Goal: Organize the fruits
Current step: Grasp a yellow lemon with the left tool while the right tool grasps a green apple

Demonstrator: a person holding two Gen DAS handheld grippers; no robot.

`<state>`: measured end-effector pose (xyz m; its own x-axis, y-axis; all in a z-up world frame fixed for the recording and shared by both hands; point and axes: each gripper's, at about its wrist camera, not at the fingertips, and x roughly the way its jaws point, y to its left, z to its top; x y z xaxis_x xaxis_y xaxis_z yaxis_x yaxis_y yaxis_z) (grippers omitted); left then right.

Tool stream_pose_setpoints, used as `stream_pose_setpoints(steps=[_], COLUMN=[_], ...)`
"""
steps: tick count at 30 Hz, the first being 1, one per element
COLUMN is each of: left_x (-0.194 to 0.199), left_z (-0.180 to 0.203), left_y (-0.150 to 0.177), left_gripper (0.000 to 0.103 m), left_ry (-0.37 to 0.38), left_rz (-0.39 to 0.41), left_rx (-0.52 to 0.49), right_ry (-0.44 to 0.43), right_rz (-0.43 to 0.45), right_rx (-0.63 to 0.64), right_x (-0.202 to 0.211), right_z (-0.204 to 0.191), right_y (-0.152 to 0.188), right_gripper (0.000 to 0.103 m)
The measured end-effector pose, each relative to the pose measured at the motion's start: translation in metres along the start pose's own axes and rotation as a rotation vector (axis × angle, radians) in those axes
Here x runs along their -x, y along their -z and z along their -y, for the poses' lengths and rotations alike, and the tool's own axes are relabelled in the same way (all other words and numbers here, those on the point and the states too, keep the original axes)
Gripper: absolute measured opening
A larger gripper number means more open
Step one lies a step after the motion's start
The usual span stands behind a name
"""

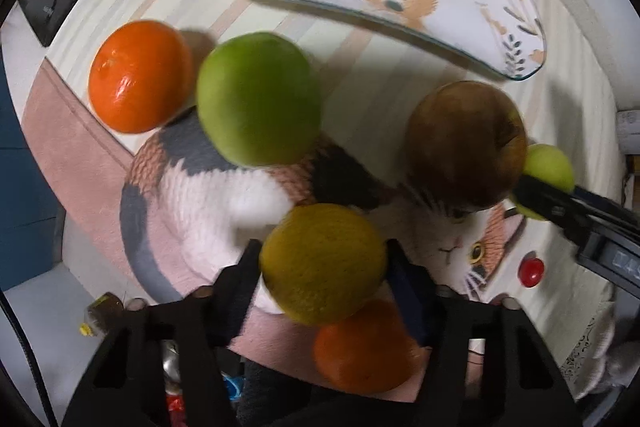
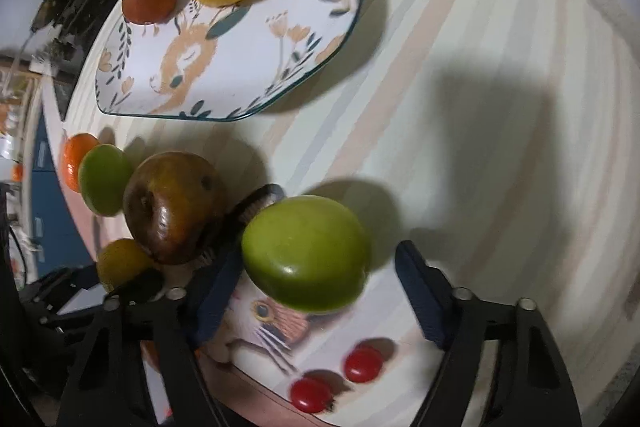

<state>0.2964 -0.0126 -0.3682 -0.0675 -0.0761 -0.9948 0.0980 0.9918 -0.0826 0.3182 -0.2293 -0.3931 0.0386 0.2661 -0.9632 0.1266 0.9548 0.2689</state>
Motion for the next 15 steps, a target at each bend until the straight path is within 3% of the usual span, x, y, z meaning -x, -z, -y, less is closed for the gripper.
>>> stream_pose_setpoints(steps=[1, 15], left_x=[0.000, 0.001], left_z=[0.001, -0.010], left_y=[0.000, 0.003], left_gripper=[0.056, 0.056], left_ry=[-0.006, -0.021], left_rz=[0.002, 0.035], left_rx=[-0.010, -0.050], right_ry=[0.003, -0.003], right_rz=[0.011, -0.025], right_rx=[0.003, -0.057], right_x=[0.003, 0.003], right_z=[-0.003, 0.005], right_y=[0.001, 0.027], right_gripper=[0.064, 0.066])
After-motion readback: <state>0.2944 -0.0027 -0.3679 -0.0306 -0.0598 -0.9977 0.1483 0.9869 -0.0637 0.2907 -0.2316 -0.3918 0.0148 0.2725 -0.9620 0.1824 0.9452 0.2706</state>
